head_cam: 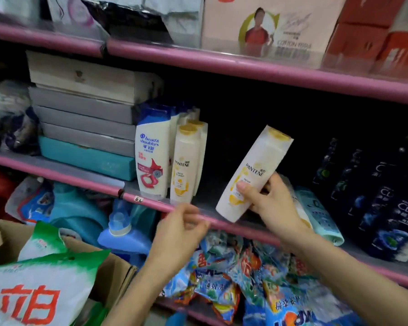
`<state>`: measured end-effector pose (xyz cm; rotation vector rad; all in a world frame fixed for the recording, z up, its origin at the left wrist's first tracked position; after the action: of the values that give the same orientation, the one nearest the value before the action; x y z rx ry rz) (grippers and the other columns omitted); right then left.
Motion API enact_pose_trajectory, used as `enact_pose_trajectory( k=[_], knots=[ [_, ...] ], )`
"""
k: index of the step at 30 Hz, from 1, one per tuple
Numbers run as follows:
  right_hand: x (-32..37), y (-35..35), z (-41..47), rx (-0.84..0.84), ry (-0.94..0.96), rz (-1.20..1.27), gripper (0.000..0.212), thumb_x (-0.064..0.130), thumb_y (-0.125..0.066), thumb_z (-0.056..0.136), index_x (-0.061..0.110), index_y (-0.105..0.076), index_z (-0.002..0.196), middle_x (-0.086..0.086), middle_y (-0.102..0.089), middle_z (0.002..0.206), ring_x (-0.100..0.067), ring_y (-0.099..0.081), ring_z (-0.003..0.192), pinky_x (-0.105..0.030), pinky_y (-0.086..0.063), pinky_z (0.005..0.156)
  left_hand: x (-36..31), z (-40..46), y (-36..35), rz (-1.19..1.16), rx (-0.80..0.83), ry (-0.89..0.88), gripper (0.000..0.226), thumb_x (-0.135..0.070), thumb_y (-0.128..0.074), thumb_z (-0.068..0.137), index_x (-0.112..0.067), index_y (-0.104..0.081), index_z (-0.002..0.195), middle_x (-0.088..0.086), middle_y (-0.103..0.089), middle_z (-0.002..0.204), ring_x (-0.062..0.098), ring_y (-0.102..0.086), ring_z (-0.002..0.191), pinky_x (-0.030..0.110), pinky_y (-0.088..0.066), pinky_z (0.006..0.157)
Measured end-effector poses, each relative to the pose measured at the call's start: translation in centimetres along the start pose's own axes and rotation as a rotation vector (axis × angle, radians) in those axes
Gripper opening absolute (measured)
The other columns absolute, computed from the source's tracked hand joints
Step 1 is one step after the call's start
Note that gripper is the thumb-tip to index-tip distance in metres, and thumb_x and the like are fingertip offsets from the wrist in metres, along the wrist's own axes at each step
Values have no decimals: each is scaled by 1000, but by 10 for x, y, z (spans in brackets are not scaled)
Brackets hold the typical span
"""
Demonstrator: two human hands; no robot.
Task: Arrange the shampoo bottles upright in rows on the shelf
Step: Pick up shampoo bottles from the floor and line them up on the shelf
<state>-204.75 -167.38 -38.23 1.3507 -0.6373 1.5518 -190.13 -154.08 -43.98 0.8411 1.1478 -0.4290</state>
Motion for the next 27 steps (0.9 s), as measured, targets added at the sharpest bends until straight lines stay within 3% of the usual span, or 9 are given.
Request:
enact_pose_trajectory(
  k=[2,4,6,8,12,14,19,23,27],
  knots=[
    [-1,-7,33,-15,69,-69,37,21,-70,84,24,-51,115,16,-65,105,0,-65,97,-19,-55,79,-3,14,31,-16,-259,-68,30,-21,-68,84,-22,-54,111,-10,-62,100,1,-59,85,20,-48,77],
    [-14,-21,60,7,65,-96,40,17,-70,84,22,-50,117,11,-64,107,-6,-64,99,-23,-53,83,-9,18,40,73,-370,-135,40,-20,-68,83,-19,-50,119,-10,-53,108,6,-51,93,21,-38,81],
    [-29,-41,79,57,33,-113,39,19,-70,84,24,-49,117,12,-62,105,-9,-62,100,-23,-51,82,-11,19,36,145,-383,-178,48,-23,-68,83,-19,-45,125,-12,-45,112,0,-39,96,13,-27,80],
    [-38,-56,93,51,27,-126,36,22,-70,84,24,-49,113,13,-61,102,-9,-62,98,-16,-48,73,-9,22,31,160,-398,-190,55,-27,-68,82,-20,-42,130,-11,-44,119,-4,-34,101,11,-26,85],
    [-47,-69,107,35,33,-234,43,25,-74,80,25,-47,114,15,-57,100,-2,-55,90,-13,-42,68,0,31,28,181,-426,-118,62,-35,-71,79,-18,-43,131,-2,-49,128,10,-45,112,30,-37,98],
    [-60,-77,106,91,5,-304,47,27,-76,78,26,-47,115,19,-57,96,3,-52,84,-12,-40,68,3,33,25,251,-448,-75,64,-40,-71,78,-19,-43,132,-3,-50,129,16,-46,118,36,-34,99],
    [-77,-90,116,64,-37,-211,37,20,-75,79,17,-56,111,6,-66,100,-11,-63,93,-20,-51,75,12,37,18,325,-491,14,65,-53,-63,78,-32,-36,133,-14,-46,132,9,-40,121,27,-16,86],
    [-88,-100,119,76,-26,-256,30,15,-70,83,13,-58,111,-2,-68,109,-17,-64,102,-35,-52,92,14,39,14,406,-529,35,70,-52,-70,72,-29,-43,131,-9,-54,127,15,-46,115,34,-20,85],
    [-91,-102,123,87,-6,-244,26,15,-69,84,13,-62,110,-1,-70,106,-14,-65,100,-31,-52,90,20,41,15,444,-557,102,67,-54,-70,70,-28,-48,128,-7,-57,125,19,-40,115,36,-19,87]
  ],
)
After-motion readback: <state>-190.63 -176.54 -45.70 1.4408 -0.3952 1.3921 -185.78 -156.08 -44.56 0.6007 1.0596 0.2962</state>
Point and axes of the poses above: each hand's wrist, its own z-axis towards the middle knuckle, its own y-axis out of the back of the hand, x = y × z, the point moved 9 cm from there along z, towards the middle knuckle
